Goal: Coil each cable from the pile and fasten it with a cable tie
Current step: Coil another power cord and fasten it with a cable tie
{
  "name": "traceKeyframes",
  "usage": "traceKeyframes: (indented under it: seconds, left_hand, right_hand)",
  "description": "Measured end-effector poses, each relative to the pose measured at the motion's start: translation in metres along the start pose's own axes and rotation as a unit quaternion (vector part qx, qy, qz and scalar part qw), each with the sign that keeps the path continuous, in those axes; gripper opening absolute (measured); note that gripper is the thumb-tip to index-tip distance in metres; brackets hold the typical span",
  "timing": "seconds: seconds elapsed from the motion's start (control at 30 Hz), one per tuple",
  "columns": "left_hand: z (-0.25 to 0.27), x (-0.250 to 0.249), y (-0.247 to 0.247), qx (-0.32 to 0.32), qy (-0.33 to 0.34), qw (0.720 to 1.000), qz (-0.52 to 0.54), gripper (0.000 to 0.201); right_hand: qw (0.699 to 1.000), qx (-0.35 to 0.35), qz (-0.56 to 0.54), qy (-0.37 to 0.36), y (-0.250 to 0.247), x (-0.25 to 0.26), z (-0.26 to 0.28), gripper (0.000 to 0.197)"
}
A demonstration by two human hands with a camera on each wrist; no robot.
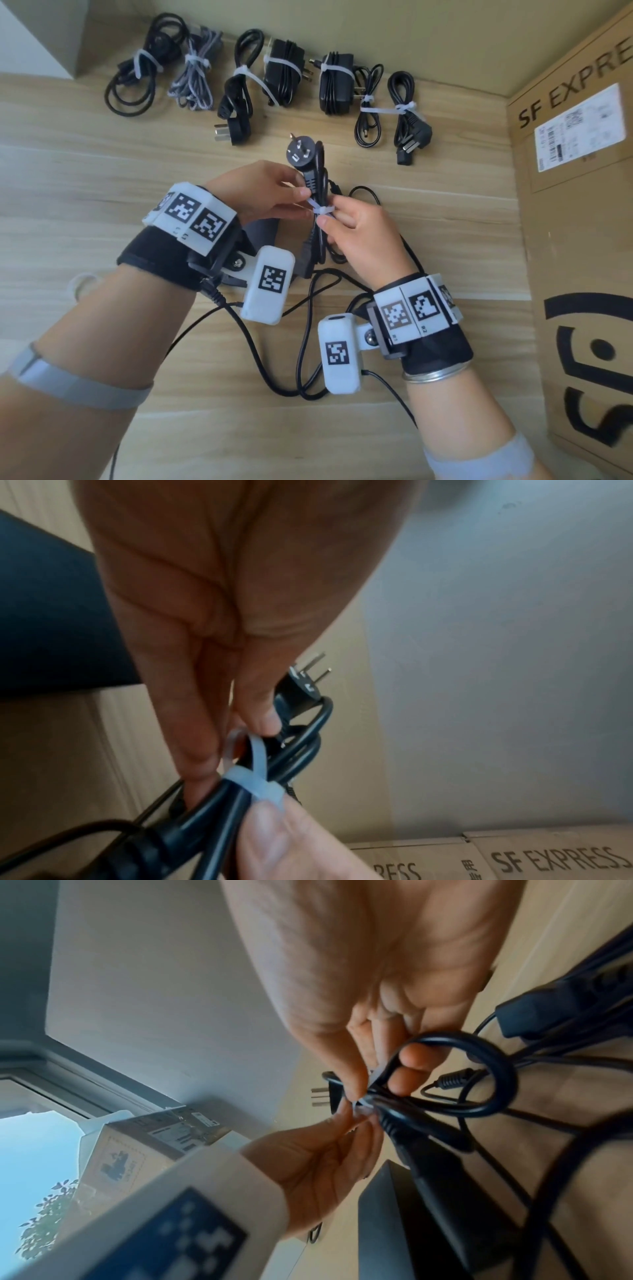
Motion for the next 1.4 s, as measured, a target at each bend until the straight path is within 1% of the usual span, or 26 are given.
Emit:
traceKeyframes:
  seconds: [0.1, 0.17, 0.27, 0.33, 0.4, 0.5, 0.57, 0.67, 0.73, 0.8, 0.9, 0.97, 1.07, 1.13, 1.2, 1.27, 1.4]
  left_hand:
    - [-0.005, -0.006, 0.004, -0.024, 0.033, 0.997, -0.07, 0.012]
    - [-0.007, -0.011, 0.007, -0.045, 0.059, 0.99, -0.117, 0.018]
    - [-0.009, -0.016, 0.019, -0.036, 0.058, 0.99, -0.12, 0.021]
    - [-0.012, -0.02, 0.027, -0.018, 0.054, 0.989, -0.137, 0.019]
    - [-0.014, -0.027, 0.037, -0.001, 0.054, 0.989, -0.136, 0.018]
    - [-0.018, -0.04, 0.053, 0.005, 0.084, 0.986, -0.141, 0.02]
    - [-0.019, -0.05, 0.068, 0.013, 0.105, 0.984, -0.142, 0.02]
    - [-0.02, -0.064, 0.086, 0.021, 0.106, 0.985, -0.138, 0.026]
    - [-0.021, -0.075, 0.098, 0.03, 0.108, 0.983, -0.143, 0.034]
    - [-0.023, -0.086, 0.11, 0.032, 0.113, 0.982, -0.148, 0.032]
    - [-0.027, -0.1, 0.125, 0.028, 0.105, 0.987, -0.119, 0.015]
    - [-0.028, -0.109, 0.136, 0.033, 0.104, 0.99, -0.092, 0.011]
    - [-0.035, -0.12, 0.151, 0.019, 0.113, 0.992, -0.057, 0.015]
    - [-0.042, -0.124, 0.16, 0.01, 0.104, 0.995, -0.008, 0.02]
    - [-0.05, -0.127, 0.167, -0.003, 0.099, 0.995, 0.024, 0.021]
    - [-0.058, -0.129, 0.171, -0.02, 0.104, 0.994, 0.029, 0.021]
    - [-0.075, -0.132, 0.177, -0.028, 0.121, 0.992, 0.031, 0.034]
  right_hand:
    - [1.0, -0.009, 0.02, -0.015, -0.006, 0.001, -0.001, 0.031]
    - [0.999, -0.014, 0.039, -0.024, -0.01, 0.003, -0.001, 0.025]
    - [0.997, -0.019, 0.065, -0.044, -0.021, 0.004, -0.003, 0.01]
    - [0.995, -0.023, 0.081, -0.049, -0.026, 0.005, -0.005, 0.016]
    - [0.995, -0.034, 0.082, -0.049, -0.034, 0.003, -0.007, 0.012]
    - [0.996, -0.053, 0.068, -0.035, -0.05, 0.0, -0.012, 0.016]
    - [0.996, -0.066, 0.062, -0.02, -0.065, -0.003, -0.015, 0.015]
    - [0.995, -0.091, 0.047, -0.003, -0.085, -0.011, -0.022, 0.009]
    - [0.994, -0.107, 0.037, 0.005, -0.095, -0.015, -0.027, 0.013]
    - [0.992, -0.124, 0.025, 0.014, -0.108, -0.02, -0.031, 0.016]
    - [0.989, -0.143, 0.003, 0.021, -0.127, -0.028, -0.04, 0.017]
    - [0.988, -0.152, -0.017, 0.028, -0.14, -0.033, -0.046, 0.02]
    - [0.985, -0.16, -0.053, 0.04, -0.156, -0.042, -0.059, 0.021]
    - [0.982, -0.17, -0.071, 0.046, -0.166, -0.047, -0.069, 0.022]
    - [0.979, -0.186, -0.076, 0.048, -0.173, -0.051, -0.08, 0.023]
    - [0.977, -0.198, -0.065, 0.047, -0.177, -0.057, -0.094, 0.026]
    - [0.977, -0.197, -0.072, 0.049, -0.175, -0.063, -0.119, 0.025]
Point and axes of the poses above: each hand's wrist, its own z-axis away from the middle knuckle, its own y-axis out of the palm, x = y × z, the point moved 5 cm from there along -z, towards the middle knuckle, and after that the axes turned 14 degrees about -x, right-handed, at the moved point
